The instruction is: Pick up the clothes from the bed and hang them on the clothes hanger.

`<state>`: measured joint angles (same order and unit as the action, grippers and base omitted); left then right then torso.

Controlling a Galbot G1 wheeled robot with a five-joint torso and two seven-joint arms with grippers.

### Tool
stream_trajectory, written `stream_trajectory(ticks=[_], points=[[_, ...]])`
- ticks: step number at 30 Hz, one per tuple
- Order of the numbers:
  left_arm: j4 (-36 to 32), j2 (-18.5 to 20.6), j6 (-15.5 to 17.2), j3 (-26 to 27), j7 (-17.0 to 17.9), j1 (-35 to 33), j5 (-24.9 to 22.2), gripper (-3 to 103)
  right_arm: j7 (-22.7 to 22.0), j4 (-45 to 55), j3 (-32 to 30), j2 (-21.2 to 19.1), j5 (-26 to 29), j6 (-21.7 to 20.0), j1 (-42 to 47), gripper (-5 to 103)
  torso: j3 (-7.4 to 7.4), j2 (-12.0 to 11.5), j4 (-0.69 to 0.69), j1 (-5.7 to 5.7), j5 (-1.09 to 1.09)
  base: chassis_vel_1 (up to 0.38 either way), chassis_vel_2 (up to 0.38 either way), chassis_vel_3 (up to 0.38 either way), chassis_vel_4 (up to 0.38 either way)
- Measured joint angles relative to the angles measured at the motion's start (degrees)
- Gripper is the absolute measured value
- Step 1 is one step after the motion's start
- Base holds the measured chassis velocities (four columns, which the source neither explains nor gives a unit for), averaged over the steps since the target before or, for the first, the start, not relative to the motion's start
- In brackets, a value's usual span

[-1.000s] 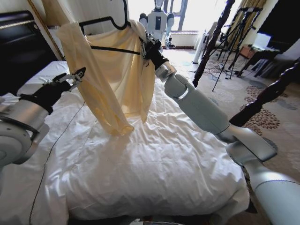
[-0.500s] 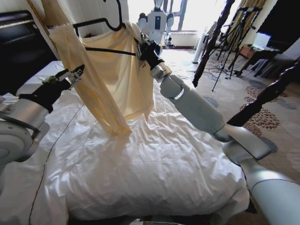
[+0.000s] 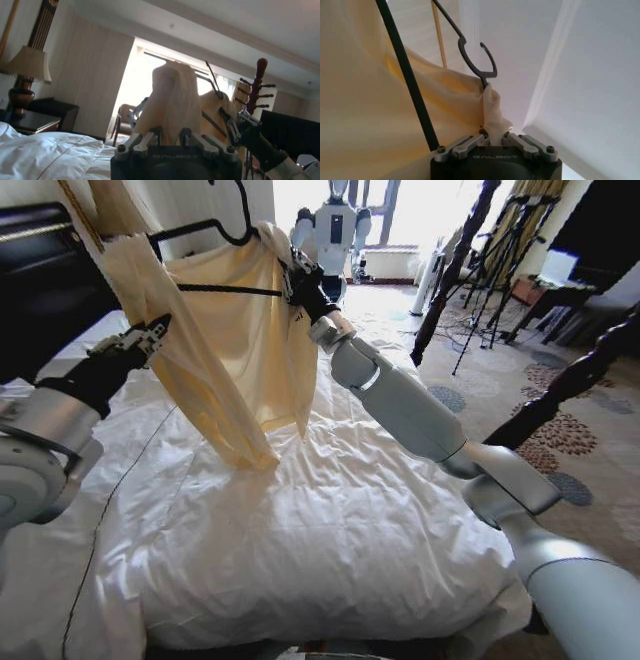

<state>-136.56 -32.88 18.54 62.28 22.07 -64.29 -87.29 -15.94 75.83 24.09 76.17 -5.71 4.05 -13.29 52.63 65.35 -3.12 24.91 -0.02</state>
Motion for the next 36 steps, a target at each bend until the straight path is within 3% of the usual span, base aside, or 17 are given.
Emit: stream_trajectory(ticks=[9,20,30,36], points=[[-0.2,0.6,0.0,0.2,-0.4,0.0,0.3,3,-1.6,-0.8,0.0,1.1,-0.4,-2.1,0.2,4,0.0,0.0,0.0,0.0,0.0,0.0,0.0,0.0,0.0],[-1.3,2.3,0.3,0.4,-1.0,0.6,0.5,0,-3.5,-1.4,1.0,2.1,-2.2,-7.1,0.8,4,0.0,0.0,0.0,0.0,0.0,0.0,0.0,0.0,0.0],[0.6,11.2,0.8,0.9,-3.5,3.9,-0.6,0,-5.3,-1.0,4.3,5.0,-4.6,-7.4,1.8,4,0.0,0.0,0.01,0.0,0.0,0.0,0.0,0.0,0.0],[5.4,15.6,0.9,2.6,-4.8,4.3,-2.4,0,-4.9,-0.2,3.9,2.6,-6.7,-5.1,2.5,4,0.0,0.0,0.01,0.0,-0.01,0.0,0.0,0.0,0.0]])
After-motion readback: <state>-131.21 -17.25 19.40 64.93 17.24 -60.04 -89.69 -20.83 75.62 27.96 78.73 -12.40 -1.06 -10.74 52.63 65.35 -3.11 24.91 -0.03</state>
